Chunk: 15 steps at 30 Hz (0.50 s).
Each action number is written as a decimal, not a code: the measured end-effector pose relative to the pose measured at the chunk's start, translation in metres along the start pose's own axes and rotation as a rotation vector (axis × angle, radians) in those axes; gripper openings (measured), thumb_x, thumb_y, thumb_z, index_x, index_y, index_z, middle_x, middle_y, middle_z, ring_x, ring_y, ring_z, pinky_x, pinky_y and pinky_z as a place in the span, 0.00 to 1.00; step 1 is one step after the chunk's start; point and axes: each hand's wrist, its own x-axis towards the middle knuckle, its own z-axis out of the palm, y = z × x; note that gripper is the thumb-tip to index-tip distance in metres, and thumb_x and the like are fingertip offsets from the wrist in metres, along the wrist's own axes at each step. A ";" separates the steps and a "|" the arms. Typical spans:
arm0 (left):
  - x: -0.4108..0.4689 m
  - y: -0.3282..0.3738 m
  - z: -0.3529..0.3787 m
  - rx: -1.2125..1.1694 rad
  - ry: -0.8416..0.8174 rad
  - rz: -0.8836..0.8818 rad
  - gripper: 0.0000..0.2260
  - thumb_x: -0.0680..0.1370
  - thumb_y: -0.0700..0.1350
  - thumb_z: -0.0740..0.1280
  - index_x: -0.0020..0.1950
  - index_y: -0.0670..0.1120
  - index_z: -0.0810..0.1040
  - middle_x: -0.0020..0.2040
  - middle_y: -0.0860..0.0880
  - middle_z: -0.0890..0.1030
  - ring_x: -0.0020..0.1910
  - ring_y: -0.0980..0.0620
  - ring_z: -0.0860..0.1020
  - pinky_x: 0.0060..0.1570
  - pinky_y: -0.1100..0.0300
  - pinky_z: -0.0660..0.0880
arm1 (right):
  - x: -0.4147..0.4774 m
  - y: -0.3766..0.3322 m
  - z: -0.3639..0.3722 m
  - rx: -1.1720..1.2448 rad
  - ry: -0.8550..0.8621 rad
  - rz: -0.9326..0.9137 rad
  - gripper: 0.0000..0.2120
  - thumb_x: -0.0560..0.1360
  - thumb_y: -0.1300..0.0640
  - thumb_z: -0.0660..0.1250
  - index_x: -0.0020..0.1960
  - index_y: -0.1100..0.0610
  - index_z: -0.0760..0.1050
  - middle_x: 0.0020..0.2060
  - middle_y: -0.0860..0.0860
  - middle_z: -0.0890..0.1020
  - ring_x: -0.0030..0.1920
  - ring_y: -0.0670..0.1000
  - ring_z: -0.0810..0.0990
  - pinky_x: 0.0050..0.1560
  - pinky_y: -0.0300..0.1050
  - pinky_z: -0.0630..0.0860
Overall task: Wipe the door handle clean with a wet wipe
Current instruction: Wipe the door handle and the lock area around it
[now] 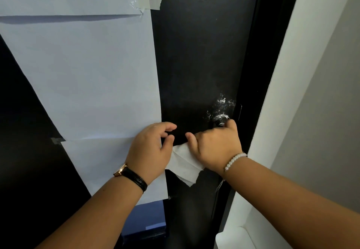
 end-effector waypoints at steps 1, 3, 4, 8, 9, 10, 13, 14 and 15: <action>0.000 -0.002 0.000 -0.004 0.003 -0.007 0.12 0.75 0.40 0.64 0.57 0.48 0.78 0.52 0.52 0.81 0.47 0.61 0.75 0.44 0.78 0.65 | -0.002 0.000 0.001 0.005 0.017 -0.013 0.27 0.76 0.43 0.47 0.26 0.52 0.72 0.19 0.49 0.76 0.21 0.53 0.70 0.45 0.53 0.58; 0.000 -0.003 0.000 -0.019 -0.009 -0.016 0.11 0.76 0.39 0.62 0.57 0.47 0.78 0.52 0.50 0.82 0.48 0.59 0.75 0.48 0.75 0.66 | -0.008 0.001 0.004 0.020 0.050 -0.070 0.24 0.77 0.43 0.47 0.32 0.51 0.73 0.23 0.48 0.78 0.25 0.54 0.75 0.45 0.53 0.59; -0.001 -0.003 0.001 -0.025 -0.019 -0.016 0.11 0.76 0.39 0.62 0.56 0.47 0.79 0.52 0.50 0.82 0.49 0.58 0.75 0.49 0.72 0.68 | -0.011 0.002 0.006 0.027 0.067 -0.105 0.22 0.77 0.42 0.47 0.35 0.52 0.73 0.26 0.48 0.79 0.28 0.53 0.76 0.45 0.53 0.59; -0.002 -0.001 0.004 -0.029 -0.044 0.013 0.11 0.77 0.39 0.61 0.54 0.47 0.80 0.51 0.50 0.83 0.49 0.59 0.75 0.48 0.76 0.66 | -0.024 0.013 0.014 -0.011 0.162 -0.229 0.15 0.76 0.45 0.52 0.48 0.52 0.73 0.36 0.46 0.80 0.35 0.51 0.77 0.47 0.54 0.61; -0.002 -0.001 0.004 -0.026 -0.045 0.017 0.11 0.77 0.39 0.61 0.54 0.48 0.80 0.51 0.50 0.83 0.49 0.60 0.75 0.47 0.77 0.66 | -0.026 0.017 0.015 -0.015 0.181 -0.245 0.13 0.75 0.46 0.55 0.51 0.52 0.73 0.37 0.45 0.80 0.36 0.50 0.77 0.49 0.55 0.61; -0.001 -0.001 0.005 -0.026 -0.047 0.015 0.11 0.77 0.39 0.61 0.54 0.48 0.80 0.51 0.51 0.83 0.49 0.60 0.75 0.47 0.78 0.65 | -0.028 0.019 0.016 -0.018 0.191 -0.253 0.13 0.75 0.47 0.56 0.53 0.52 0.73 0.38 0.45 0.80 0.37 0.50 0.78 0.49 0.56 0.61; 0.000 0.000 0.005 -0.041 -0.050 -0.005 0.11 0.77 0.39 0.60 0.55 0.48 0.80 0.52 0.51 0.82 0.50 0.61 0.75 0.48 0.79 0.65 | -0.030 0.025 0.017 -0.031 0.198 -0.237 0.12 0.75 0.49 0.56 0.53 0.52 0.74 0.37 0.45 0.80 0.37 0.50 0.78 0.50 0.56 0.61; 0.000 0.000 0.004 -0.046 -0.051 -0.013 0.11 0.77 0.39 0.60 0.55 0.48 0.80 0.52 0.52 0.82 0.50 0.61 0.75 0.48 0.78 0.65 | -0.031 0.028 0.017 -0.027 0.194 -0.224 0.12 0.75 0.49 0.57 0.53 0.52 0.74 0.37 0.45 0.79 0.37 0.50 0.77 0.50 0.56 0.61; 0.000 0.000 0.004 -0.052 -0.049 -0.021 0.11 0.78 0.39 0.60 0.55 0.48 0.79 0.53 0.52 0.82 0.50 0.60 0.75 0.48 0.78 0.65 | -0.031 0.030 0.017 -0.021 0.182 -0.216 0.12 0.75 0.49 0.57 0.53 0.52 0.74 0.37 0.45 0.79 0.37 0.50 0.77 0.50 0.56 0.61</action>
